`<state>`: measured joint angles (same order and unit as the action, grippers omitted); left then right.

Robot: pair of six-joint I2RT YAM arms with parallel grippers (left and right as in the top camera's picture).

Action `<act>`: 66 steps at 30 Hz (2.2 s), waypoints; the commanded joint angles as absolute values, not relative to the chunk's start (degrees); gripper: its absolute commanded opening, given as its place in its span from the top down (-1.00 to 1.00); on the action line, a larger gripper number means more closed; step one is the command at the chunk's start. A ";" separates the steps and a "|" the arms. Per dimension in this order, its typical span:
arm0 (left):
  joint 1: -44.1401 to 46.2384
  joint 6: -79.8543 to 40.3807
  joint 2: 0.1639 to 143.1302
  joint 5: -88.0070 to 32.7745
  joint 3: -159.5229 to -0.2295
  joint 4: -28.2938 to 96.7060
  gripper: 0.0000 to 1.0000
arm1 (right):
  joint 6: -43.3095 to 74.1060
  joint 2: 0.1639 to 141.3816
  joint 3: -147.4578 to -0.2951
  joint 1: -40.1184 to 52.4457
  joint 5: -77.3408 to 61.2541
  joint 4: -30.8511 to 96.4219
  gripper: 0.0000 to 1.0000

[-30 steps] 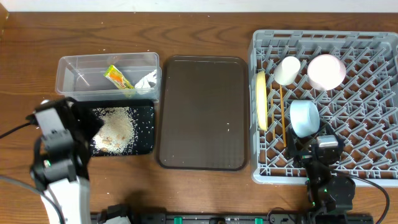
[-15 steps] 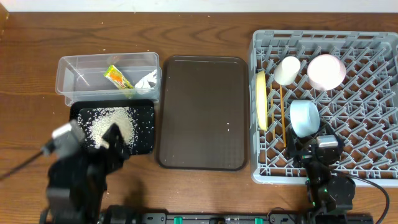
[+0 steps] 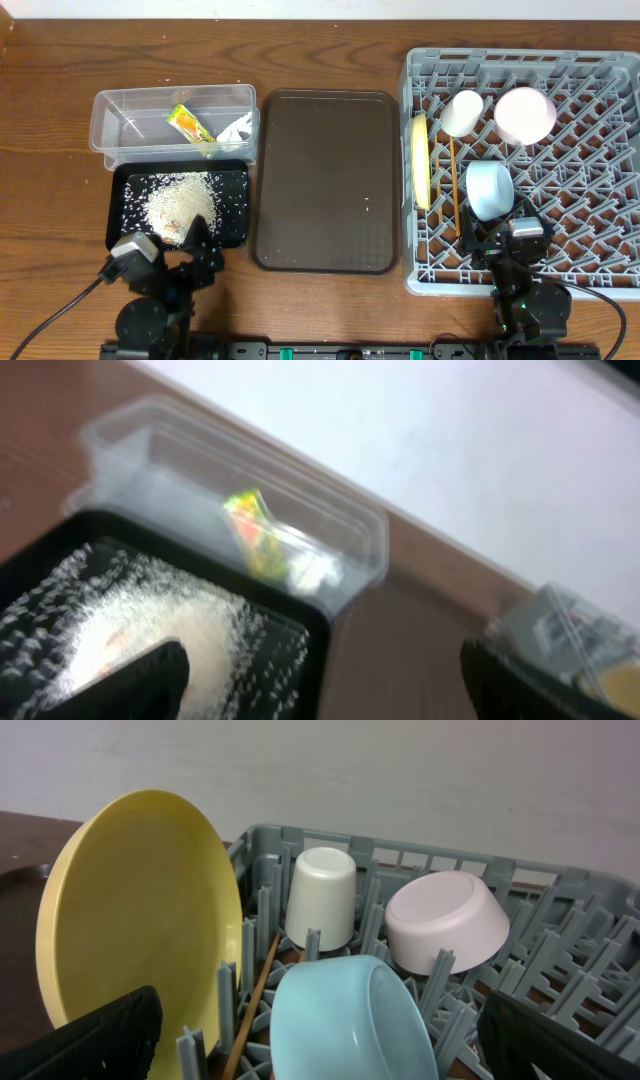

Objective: Sort waste into correct bins and load items into the dishwasher rack

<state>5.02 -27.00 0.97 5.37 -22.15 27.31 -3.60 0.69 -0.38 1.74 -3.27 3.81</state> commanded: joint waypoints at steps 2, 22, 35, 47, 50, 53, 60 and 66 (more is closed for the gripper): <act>5.28 -26.46 0.38 2.00 -14.76 13.61 -0.80 | -4.14 0.30 -0.32 2.22 -3.90 4.03 -0.99; 5.30 -8.91 0.10 2.02 -0.23 4.03 -0.79 | -4.14 0.30 -0.32 2.22 -3.90 4.03 -0.99; 5.34 -4.54 0.23 1.30 -0.23 4.08 -0.79 | -4.16 0.30 -0.32 2.22 -3.90 4.03 -0.98; 5.34 -4.54 0.23 1.30 -0.23 4.05 -0.79 | -4.16 0.30 -0.32 2.22 -3.90 4.03 -0.99; 5.34 -4.54 0.23 1.30 -0.23 4.05 -0.80 | -4.16 0.30 -0.32 2.22 -3.90 4.03 -0.99; 5.34 -4.54 0.23 1.30 -0.23 4.05 -0.79 | -4.14 0.30 -0.32 2.22 -3.90 4.01 -0.99; 5.34 -4.54 0.23 1.30 -0.23 4.08 -0.79 | -4.16 0.30 -0.32 2.22 -3.90 4.03 -0.98; 5.34 -4.54 0.23 1.30 -0.23 4.08 -0.79 | -4.14 0.30 -0.32 2.22 -3.90 4.03 -0.98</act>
<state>5.06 -5.67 0.58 0.56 -1.10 1.50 -3.60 0.69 -0.38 1.74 -3.27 3.81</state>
